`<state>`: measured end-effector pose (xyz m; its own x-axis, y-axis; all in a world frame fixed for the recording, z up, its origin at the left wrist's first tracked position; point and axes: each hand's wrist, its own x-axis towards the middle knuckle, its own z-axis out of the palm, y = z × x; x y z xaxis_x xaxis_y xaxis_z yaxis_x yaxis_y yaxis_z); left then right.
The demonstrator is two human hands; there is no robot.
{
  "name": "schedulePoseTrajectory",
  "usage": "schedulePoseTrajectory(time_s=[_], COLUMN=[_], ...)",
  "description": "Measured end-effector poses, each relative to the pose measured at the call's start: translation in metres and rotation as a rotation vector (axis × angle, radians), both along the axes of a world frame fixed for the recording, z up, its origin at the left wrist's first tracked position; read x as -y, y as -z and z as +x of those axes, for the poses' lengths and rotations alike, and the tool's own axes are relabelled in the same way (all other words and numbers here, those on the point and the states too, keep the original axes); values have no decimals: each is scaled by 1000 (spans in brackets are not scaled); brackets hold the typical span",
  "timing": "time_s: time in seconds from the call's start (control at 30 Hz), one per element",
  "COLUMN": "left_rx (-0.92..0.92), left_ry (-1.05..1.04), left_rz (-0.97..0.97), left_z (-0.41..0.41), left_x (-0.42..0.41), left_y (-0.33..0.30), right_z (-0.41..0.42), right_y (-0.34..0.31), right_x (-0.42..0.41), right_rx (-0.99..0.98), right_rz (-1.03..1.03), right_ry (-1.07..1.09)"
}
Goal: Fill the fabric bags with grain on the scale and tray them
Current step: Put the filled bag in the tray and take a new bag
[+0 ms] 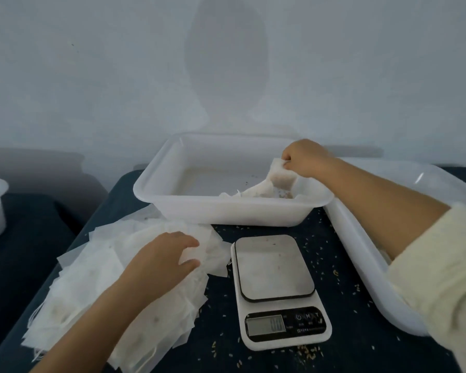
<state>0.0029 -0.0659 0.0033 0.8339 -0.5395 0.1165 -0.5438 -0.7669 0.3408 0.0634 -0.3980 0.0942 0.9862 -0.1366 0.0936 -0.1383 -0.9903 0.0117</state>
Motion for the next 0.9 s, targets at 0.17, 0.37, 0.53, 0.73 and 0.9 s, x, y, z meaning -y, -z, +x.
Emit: schedulePoseTrajectory(time_s=[0.17, 0.37, 0.53, 0.73, 0.9], left_rx=[43, 146, 149, 151, 100], left_ry=[-34, -102, -82, -149, -150], left_rz=[197, 196, 156, 137, 118], left_z=[-4, -9, -14, -23, -23], left_x=[-19, -15, -15, -24, -34], left_y=[14, 18, 19, 17, 14], right_z=[-3, -16, -28, -64, -118], right_y=[36, 38, 25, -6, 8], right_x=[4, 7, 4, -35, -118], right_rx=[-109, -247, -287, 161, 302], right_rz=[27, 98, 260, 541, 929], right_ry=[24, -15, 2, -2, -225])
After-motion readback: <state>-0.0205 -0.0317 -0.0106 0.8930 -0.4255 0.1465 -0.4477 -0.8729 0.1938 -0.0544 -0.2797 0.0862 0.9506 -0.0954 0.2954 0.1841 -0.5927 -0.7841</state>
